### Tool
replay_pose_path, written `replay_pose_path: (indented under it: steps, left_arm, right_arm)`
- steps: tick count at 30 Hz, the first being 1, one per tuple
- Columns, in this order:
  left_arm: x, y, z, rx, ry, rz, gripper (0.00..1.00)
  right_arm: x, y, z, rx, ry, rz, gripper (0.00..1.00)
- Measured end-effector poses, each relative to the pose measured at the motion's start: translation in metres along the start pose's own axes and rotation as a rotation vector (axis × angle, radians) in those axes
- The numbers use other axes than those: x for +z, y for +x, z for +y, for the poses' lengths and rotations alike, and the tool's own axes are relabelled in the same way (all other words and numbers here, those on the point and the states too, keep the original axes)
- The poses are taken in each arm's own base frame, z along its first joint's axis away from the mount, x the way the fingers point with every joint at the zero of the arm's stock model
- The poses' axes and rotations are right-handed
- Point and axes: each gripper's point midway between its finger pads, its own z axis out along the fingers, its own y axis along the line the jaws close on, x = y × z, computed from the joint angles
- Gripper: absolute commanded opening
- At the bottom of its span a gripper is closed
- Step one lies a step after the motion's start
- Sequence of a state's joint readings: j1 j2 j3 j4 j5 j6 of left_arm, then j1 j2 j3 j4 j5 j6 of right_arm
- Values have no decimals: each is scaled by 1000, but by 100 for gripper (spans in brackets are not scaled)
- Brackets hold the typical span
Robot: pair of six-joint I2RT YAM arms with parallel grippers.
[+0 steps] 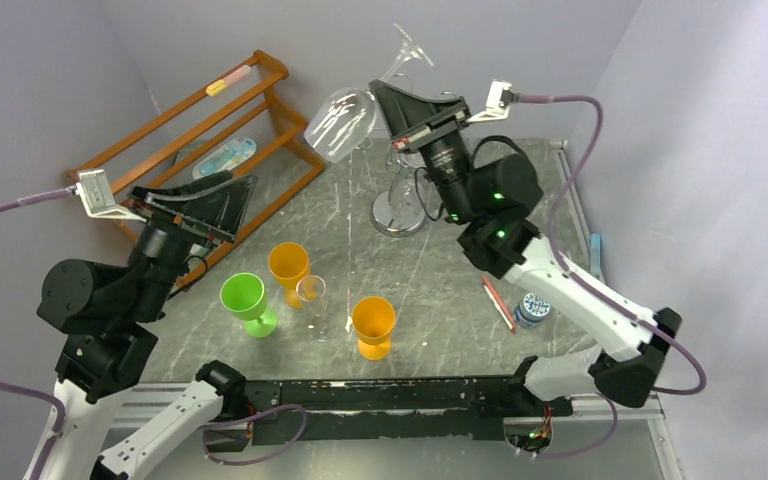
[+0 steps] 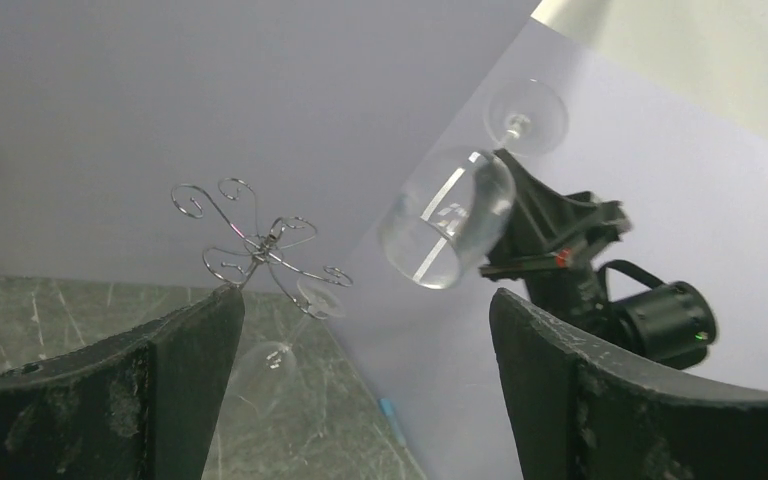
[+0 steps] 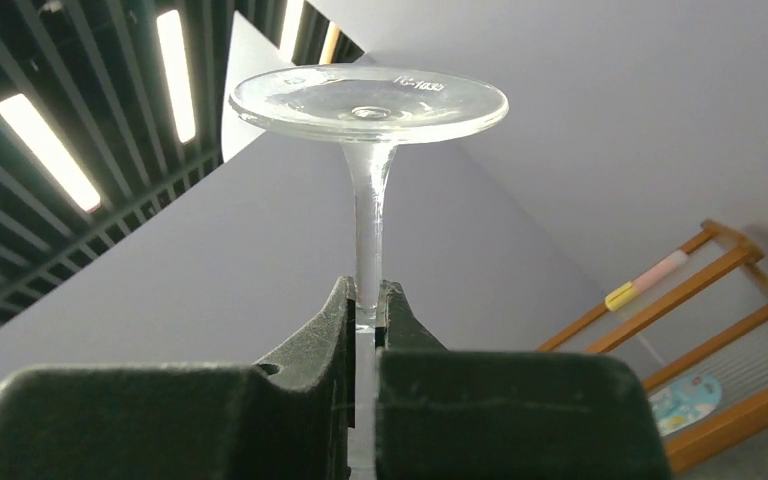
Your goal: Place the wine glass upside down on the wine glass rack
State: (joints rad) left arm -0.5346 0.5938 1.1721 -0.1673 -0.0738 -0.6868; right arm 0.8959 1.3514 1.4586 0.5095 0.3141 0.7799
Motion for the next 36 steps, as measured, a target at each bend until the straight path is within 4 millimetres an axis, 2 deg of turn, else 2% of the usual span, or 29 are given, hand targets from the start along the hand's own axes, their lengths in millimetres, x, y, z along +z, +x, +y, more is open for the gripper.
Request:
replay_pose_path:
  steps: [3,7,10,14,18,24,31,36]
  left_arm:
    - [8,0,-2,21,-7,18,96]
    - [28,11,1,50,-27,86,96]
    - [43,30,8,61,-47,163,96]
    - [53,55,21,66,-71,248,96]
    - [59,72,29,64,-85,302,95]
    - [68,87,36,60,-102,350,93]
    - [81,119,53,37,-135,448,93]
    - [83,130,54,18,-129,485,92]
  right_arm:
    - [-13,-22,11,-81,-18,-5,0]
    - [-30,-67,20,-227,-4,-69,0]
    - [-44,-95,20,-343,41,-112,0]
    - [-61,-121,7,-501,142,-145,0]
    - [-83,-137,-24,-662,293,-153,0]
    - [-109,-138,-82,-864,500,-112,0]
    - [-122,-150,-149,-986,684,-75,0]
    - [-129,-162,-202,-1004,800,-67,0]
